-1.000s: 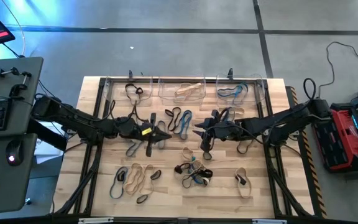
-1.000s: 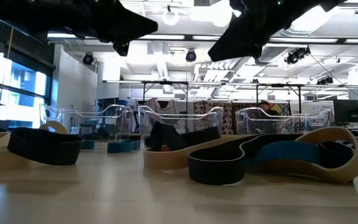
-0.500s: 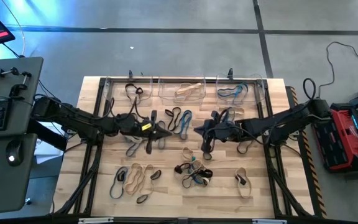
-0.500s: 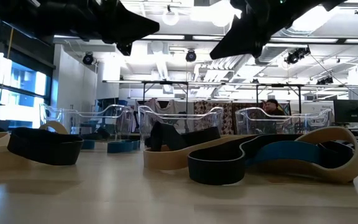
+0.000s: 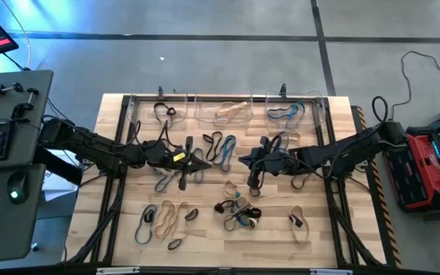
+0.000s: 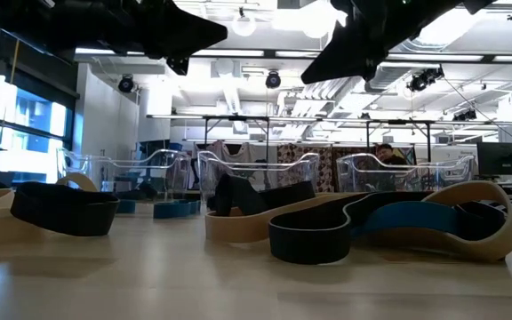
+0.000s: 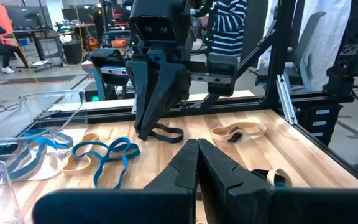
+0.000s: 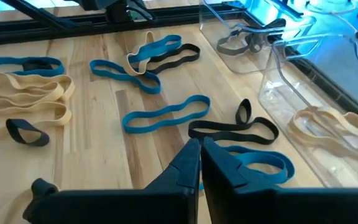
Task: Sort rubber bands into baskets
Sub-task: Put the black rubber band into the left transparent bin
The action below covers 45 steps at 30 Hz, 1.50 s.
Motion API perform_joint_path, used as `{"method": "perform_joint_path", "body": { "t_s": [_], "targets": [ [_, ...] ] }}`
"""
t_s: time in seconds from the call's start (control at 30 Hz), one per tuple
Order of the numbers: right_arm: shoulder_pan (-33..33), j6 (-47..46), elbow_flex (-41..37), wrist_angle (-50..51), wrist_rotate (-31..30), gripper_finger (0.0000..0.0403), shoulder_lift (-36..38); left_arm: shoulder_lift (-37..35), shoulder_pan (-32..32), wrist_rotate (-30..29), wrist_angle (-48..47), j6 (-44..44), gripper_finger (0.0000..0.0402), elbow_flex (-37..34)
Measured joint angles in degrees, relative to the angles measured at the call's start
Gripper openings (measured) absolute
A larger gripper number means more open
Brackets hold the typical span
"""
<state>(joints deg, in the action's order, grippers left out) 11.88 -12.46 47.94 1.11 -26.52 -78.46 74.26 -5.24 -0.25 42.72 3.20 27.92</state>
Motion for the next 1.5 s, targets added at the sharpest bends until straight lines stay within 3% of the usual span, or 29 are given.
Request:
{"method": "perform_joint_path", "body": {
  "t_s": [0.4,0.67,0.83,1.27,1.5],
  "targets": [
    [0.0,2.3,0.0,0.6,0.1,0.0004,0.0,0.0,0.2,-0.3,1.3,-0.1,0.0,0.0],
    [-0.6,-1.4,0.0,2.7,0.6,0.0004,0.0,-0.1,4.1,-0.4,-1.3,-3.7,0.0,0.1],
    [-0.7,-3.6,0.0,-1.5,1.4,0.0004,-0.6,-0.5,7.4,0.6,-3.0,-5.6,0.0,0.0],
    [-0.3,-5.8,0.0,-2.2,5.1,0.0005,-3.8,-1.0,7.5,8.9,-9.5,3.7,0.0,0.0],
    [3.5,-10.6,0.0,-2.9,3.9,0.0036,-5.7,-0.9,5.4,8.5,-11.4,4.5,0.0,0.0]
  ]
}}
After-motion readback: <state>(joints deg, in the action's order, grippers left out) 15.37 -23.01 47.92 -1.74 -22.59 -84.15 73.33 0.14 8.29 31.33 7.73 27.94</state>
